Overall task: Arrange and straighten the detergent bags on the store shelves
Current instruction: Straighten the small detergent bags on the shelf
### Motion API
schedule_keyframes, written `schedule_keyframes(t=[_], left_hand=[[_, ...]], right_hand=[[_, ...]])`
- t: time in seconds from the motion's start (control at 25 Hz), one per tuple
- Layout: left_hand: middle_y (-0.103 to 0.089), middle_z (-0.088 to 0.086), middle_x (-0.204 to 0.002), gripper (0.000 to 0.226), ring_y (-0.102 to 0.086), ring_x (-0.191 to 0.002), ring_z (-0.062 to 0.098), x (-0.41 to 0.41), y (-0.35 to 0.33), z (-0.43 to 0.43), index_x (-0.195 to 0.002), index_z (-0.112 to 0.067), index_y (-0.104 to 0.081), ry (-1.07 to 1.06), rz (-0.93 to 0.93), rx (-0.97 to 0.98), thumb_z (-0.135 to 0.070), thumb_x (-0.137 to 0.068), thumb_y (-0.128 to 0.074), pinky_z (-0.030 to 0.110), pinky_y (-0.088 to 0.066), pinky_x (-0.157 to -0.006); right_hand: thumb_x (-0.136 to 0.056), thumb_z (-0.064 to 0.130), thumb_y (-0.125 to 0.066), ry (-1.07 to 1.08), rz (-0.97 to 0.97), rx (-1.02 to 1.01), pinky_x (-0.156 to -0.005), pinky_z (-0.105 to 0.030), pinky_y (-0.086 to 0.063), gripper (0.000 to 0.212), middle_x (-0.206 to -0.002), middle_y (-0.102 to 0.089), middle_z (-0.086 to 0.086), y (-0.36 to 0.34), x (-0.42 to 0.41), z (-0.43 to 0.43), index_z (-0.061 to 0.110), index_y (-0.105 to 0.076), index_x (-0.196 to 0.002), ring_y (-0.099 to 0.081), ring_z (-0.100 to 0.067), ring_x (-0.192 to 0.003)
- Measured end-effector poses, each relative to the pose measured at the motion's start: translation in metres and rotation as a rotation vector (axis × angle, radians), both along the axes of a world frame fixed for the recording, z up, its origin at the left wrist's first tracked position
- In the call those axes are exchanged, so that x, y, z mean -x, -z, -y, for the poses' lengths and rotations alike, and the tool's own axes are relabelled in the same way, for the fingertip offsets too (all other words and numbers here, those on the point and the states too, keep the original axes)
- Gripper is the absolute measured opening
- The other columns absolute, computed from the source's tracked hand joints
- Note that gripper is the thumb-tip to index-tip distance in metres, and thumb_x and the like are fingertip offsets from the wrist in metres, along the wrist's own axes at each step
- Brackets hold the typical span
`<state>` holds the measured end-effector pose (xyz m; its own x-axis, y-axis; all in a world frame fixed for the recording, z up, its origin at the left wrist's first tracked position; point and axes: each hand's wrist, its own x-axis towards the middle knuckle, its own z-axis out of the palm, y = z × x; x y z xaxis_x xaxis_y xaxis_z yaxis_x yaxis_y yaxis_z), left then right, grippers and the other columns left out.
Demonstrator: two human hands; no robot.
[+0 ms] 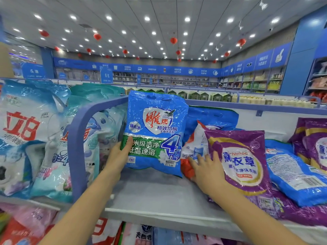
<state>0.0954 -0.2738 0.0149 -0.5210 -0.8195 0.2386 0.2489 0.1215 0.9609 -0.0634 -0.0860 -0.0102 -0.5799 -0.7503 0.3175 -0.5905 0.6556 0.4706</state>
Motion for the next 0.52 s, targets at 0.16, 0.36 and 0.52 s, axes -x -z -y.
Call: schedule_keyframes(t=[0.16,0.36,0.52], left_hand=[[-0.068,0.002,-0.090,0.017,-0.064,-0.079,0.016,0.013,0.008,0.009,-0.100,-0.019,-0.058,0.078,0.085,0.026,-0.033,-0.094,-0.049,0.032,-0.052,-0.077],[-0.067,0.004,-0.102,0.032,-0.065,-0.088,0.018,0.026,0.023,0.026,-0.119,-0.019,-0.052,0.222,0.205,-0.090,-0.037,-0.093,-0.049,0.033,-0.050,-0.085],[-0.069,0.005,-0.076,0.018,-0.067,-0.053,0.013,0.027,0.024,0.031,-0.107,-0.009,-0.056,0.256,0.263,-0.263,-0.020,-0.094,-0.052,0.026,-0.056,-0.051]], right_hand=[[-0.094,0.051,-0.032,0.183,0.060,0.057,-0.108,-0.049,-0.013,0.059,-0.145,-0.038,-0.006,-0.008,0.013,-0.019,0.026,-0.017,-0.146,-0.036,-0.027,-0.132],[-0.089,0.057,-0.038,0.186,0.159,0.068,-0.103,-0.047,-0.023,0.059,-0.135,-0.050,0.001,-0.022,0.021,-0.032,0.030,-0.029,-0.140,-0.045,-0.023,-0.124],[-0.074,0.042,-0.070,-0.057,-0.026,0.390,-0.077,-0.040,-0.046,0.035,-0.091,-0.067,-0.008,-0.021,0.001,-0.017,0.014,-0.065,-0.095,-0.062,-0.029,-0.086]])
